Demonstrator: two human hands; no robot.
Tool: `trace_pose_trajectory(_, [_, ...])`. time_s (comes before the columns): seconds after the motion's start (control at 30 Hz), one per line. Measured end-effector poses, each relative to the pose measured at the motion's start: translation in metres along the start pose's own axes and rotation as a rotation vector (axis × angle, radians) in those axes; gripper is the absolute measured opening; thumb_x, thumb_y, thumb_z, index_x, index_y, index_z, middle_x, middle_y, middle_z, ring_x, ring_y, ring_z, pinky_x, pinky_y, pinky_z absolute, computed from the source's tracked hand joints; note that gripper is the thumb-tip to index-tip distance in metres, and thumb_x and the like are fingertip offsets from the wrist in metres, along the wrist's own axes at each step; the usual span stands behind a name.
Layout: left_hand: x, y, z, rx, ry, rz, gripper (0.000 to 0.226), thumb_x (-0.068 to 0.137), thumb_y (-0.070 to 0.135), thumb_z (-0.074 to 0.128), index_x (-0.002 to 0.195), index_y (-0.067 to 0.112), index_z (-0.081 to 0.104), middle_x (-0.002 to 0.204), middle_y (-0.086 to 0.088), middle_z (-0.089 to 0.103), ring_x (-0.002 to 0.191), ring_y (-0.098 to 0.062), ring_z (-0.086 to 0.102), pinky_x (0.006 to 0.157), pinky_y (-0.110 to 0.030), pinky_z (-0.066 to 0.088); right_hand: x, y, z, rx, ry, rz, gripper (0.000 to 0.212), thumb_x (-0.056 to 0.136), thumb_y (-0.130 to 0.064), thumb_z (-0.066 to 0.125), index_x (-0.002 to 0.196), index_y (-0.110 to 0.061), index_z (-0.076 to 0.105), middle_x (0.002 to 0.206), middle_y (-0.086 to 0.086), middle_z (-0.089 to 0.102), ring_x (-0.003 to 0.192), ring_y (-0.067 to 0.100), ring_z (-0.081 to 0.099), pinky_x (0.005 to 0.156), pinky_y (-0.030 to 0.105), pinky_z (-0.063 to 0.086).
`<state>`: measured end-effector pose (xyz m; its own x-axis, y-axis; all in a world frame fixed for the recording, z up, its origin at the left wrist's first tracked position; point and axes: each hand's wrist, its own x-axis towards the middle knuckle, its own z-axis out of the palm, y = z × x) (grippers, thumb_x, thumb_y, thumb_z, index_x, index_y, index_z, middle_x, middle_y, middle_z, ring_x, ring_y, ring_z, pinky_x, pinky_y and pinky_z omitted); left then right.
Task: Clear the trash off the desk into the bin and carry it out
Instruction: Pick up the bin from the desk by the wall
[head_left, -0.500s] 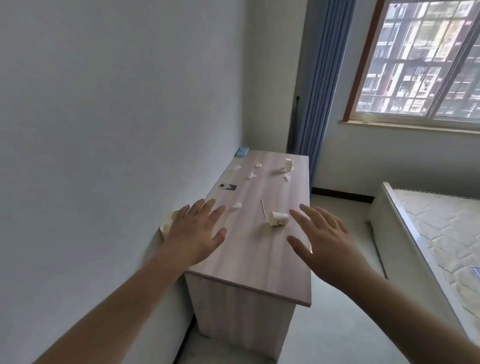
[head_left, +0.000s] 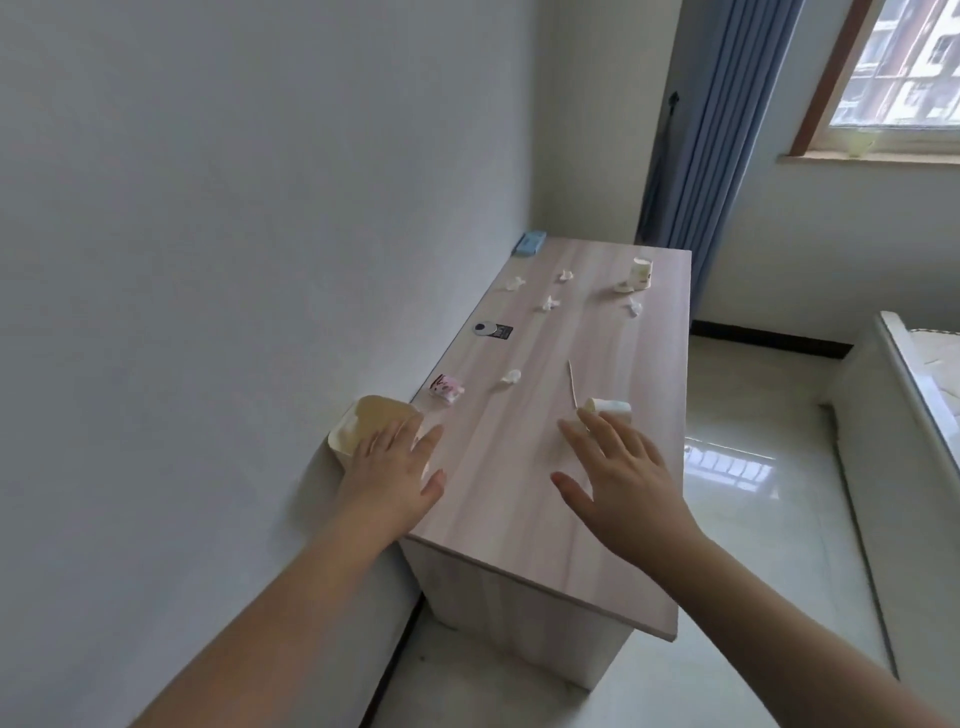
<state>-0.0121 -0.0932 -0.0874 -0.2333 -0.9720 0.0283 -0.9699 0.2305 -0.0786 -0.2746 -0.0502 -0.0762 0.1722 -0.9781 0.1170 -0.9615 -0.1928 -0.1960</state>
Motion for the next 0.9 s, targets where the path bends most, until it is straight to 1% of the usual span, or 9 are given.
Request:
trace_pose_trajectory(0.07, [0.012, -0.004, 0.011, -0.004, -0.075, -0.037, 0.077, 0.081, 0.058, 0.009, 0.150, 0.031, 0.030, 0.157, -0.003, 0.032, 0.142, -0.025, 0.028, 0.108, -0.039, 0.016, 0.019, 0.005, 0.005, 0.037, -0.047, -0.020, 0.062, 0.093, -0.059, 0.025, 0.148, -0.030, 0.018, 0.158, -0.002, 0.018, 0.147, 0.023, 0.010, 0.117, 0.042, 0.011])
trace_pose_trajectory(0.17, [0.026, -0.014, 0.020, -0.069, -0.133, -0.117, 0.089, 0.071, 0.061, 0.001, 0.150, 0.029, 0.028, 0.160, -0.003, 0.024, 0.147, -0.024, 0.018, 0.113, -0.038, 0.008, 0.047, 0.011, 0.014, 0.098, -0.086, -0.055, 0.066, 0.090, -0.061, 0.020, 0.148, -0.030, 0.017, 0.158, -0.002, 0.018, 0.147, 0.022, 0.009, 0.117, 0.041, 0.008])
trace_pose_trajectory(0.23, [0.031, -0.022, 0.022, -0.096, -0.115, -0.155, 0.085, 0.075, 0.061, 0.005, 0.150, 0.027, 0.029, 0.160, -0.004, 0.023, 0.147, -0.024, 0.017, 0.114, -0.038, 0.007, 0.064, 0.013, 0.024, 0.093, -0.105, -0.093, 0.071, 0.086, -0.064, 0.011, 0.148, -0.031, 0.017, 0.158, -0.002, 0.019, 0.146, 0.021, 0.011, 0.117, 0.040, 0.010])
trace_pose_trajectory(0.33, [0.032, -0.034, 0.031, -0.077, -0.129, -0.185, 0.065, 0.092, 0.055, 0.023, 0.151, 0.027, 0.024, 0.161, -0.005, 0.020, 0.148, -0.024, 0.013, 0.116, -0.040, 0.009, 0.085, 0.011, 0.042, 0.096, -0.151, -0.131, 0.078, 0.080, -0.067, 0.002, 0.149, -0.031, 0.016, 0.158, -0.003, 0.018, 0.146, 0.021, 0.012, 0.117, 0.040, 0.013])
trace_pose_trajectory(0.43, [0.033, -0.046, 0.040, -0.072, -0.121, -0.221, 0.074, 0.086, 0.058, 0.014, 0.151, 0.026, 0.028, 0.160, -0.006, 0.025, 0.148, -0.025, 0.017, 0.115, -0.042, 0.013, 0.104, 0.001, 0.053, 0.110, -0.180, -0.174, 0.078, 0.080, -0.066, 0.001, 0.149, -0.031, 0.016, 0.158, -0.003, 0.018, 0.146, 0.021, 0.013, 0.117, 0.039, 0.013])
trace_pose_trajectory(0.53, [0.035, -0.062, 0.050, -0.077, -0.123, -0.272, 0.072, 0.088, 0.058, 0.017, 0.150, 0.024, 0.031, 0.157, -0.008, 0.033, 0.145, -0.028, 0.026, 0.113, -0.044, 0.022, 0.123, -0.012, 0.063, 0.111, -0.195, -0.207, 0.077, 0.081, -0.066, 0.001, 0.148, -0.031, 0.016, 0.158, -0.002, 0.019, 0.145, 0.022, 0.015, 0.117, 0.039, 0.014])
trace_pose_trajectory(0.67, [0.035, -0.082, 0.067, -0.103, -0.038, -0.296, 0.061, 0.091, 0.047, 0.035, 0.145, 0.018, 0.038, 0.139, -0.013, 0.053, 0.126, -0.031, 0.050, 0.098, -0.044, 0.043, 0.146, -0.036, 0.078, 0.127, -0.236, -0.230, 0.064, 0.092, -0.061, 0.018, 0.148, -0.031, 0.014, 0.158, -0.003, 0.018, 0.145, 0.021, 0.014, 0.118, 0.040, 0.013])
trace_pose_trajectory(0.77, [0.037, -0.100, 0.082, -0.124, -0.012, -0.291, 0.060, 0.092, 0.044, 0.039, 0.145, 0.018, 0.037, 0.134, -0.011, 0.054, 0.124, -0.028, 0.050, 0.096, -0.042, 0.044, 0.163, -0.055, 0.094, 0.130, -0.269, -0.230, 0.062, 0.095, -0.058, 0.027, 0.148, -0.031, 0.014, 0.159, -0.003, 0.017, 0.145, 0.021, 0.014, 0.118, 0.040, 0.011])
trace_pose_trajectory(0.9, [0.046, -0.126, 0.101, -0.245, -0.003, -0.320, 0.060, 0.091, 0.046, 0.037, 0.143, 0.015, 0.040, 0.136, -0.012, 0.053, 0.125, -0.029, 0.050, 0.096, -0.043, 0.045, 0.191, -0.081, 0.114, 0.180, -0.321, -0.160, 0.062, 0.095, -0.055, 0.032, 0.149, -0.029, 0.017, 0.157, -0.002, 0.021, 0.143, 0.022, 0.022, 0.116, 0.040, 0.019])
